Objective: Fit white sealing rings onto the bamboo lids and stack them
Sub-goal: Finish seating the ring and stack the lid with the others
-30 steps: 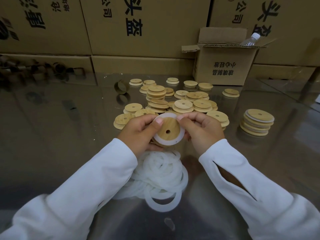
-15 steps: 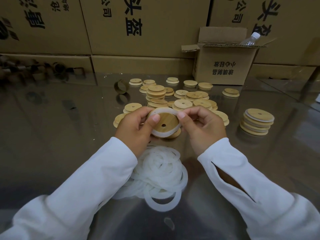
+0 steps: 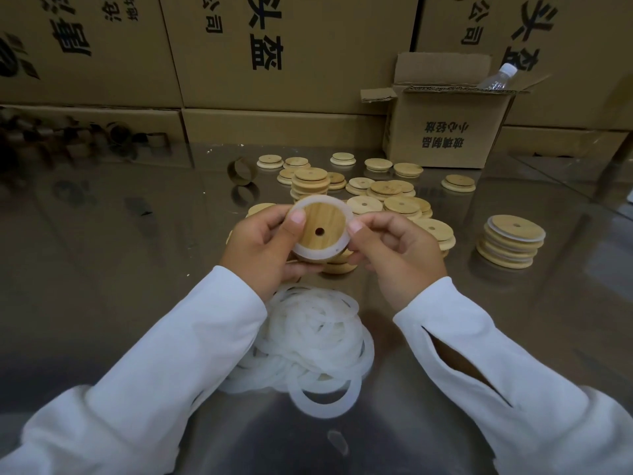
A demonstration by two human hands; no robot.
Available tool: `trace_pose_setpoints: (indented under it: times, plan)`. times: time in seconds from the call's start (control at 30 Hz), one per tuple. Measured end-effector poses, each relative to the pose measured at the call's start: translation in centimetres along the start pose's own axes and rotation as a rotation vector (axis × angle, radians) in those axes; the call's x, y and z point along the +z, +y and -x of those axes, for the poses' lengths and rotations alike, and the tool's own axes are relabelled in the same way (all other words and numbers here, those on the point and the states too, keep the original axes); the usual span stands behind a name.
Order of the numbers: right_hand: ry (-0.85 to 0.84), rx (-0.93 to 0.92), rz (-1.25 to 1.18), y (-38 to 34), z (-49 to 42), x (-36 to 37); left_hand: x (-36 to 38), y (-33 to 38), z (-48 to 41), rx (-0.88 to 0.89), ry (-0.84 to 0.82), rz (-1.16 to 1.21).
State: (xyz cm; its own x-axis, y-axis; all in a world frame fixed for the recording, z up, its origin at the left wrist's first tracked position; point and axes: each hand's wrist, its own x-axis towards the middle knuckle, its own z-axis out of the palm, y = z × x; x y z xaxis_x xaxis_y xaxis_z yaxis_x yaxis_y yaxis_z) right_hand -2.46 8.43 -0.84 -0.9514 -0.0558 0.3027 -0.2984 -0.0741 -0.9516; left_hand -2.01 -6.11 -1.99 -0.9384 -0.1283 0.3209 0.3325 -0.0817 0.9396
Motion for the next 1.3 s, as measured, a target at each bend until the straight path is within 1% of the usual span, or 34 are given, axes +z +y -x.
trace_pose_setpoints:
  times: [0.07, 0.13, 0.23, 0.37, 0.5, 0.67, 0.77, 0.83, 0.97, 1.07, 1.2, 1.3]
  plan:
    - [0.021, -0.004, -0.006, 0.1, 0.0, 0.2, 0.0, 0.1, 0.0, -0.017, -0.009, 0.031]
    - [0.074, -0.02, 0.008, 0.3, -0.2, 0.1, 0.1, 0.3, 0.2, -0.029, -0.051, 0.048]
    - [0.102, -0.028, 0.055, 0.5, -0.4, -0.1, 0.0, 0.3, 0.4, -0.036, -0.125, -0.006]
    - [0.052, -0.075, 0.135, 0.9, -0.3, -0.1, -0.2, 0.2, 0.3, -0.044, -0.147, -0.099]
    - [-0.001, -0.129, 0.216, 1.1, -0.1, 0.0, -0.2, 0.3, 0.4, 0.03, -0.125, -0.156]
    - [-0.021, -0.113, 0.219, 0.9, -0.3, -0.2, -0.3, 0.4, 0.2, 0.08, -0.105, -0.196]
    - [-0.053, -0.075, 0.174, 0.7, -0.5, -0.4, -0.3, 0.6, 0.2, 0.131, -0.106, -0.211]
    - [-0.062, -0.061, 0.144, 0.6, -0.6, -0.4, -0.4, 0.5, 0.2, 0.131, -0.098, -0.195]
    - [-0.062, -0.081, 0.126, 0.4, -0.6, -0.4, -0.5, 0.3, 0.2, 0.05, -0.096, -0.099]
    - [-0.02, -0.107, 0.157, 0.7, -0.3, -0.3, -0.3, 0.0, 0.2, -0.011, -0.103, -0.045]
    - [0.066, -0.138, 0.222, 1.2, 0.2, 0.2, -0.2, 0.2, 0.2, -0.032, -0.034, 0.031]
    - [0.113, -0.162, 0.252, 1.1, 0.2, 0.3, -0.2, 0.4, 0.3, -0.057, -0.069, 0.069]
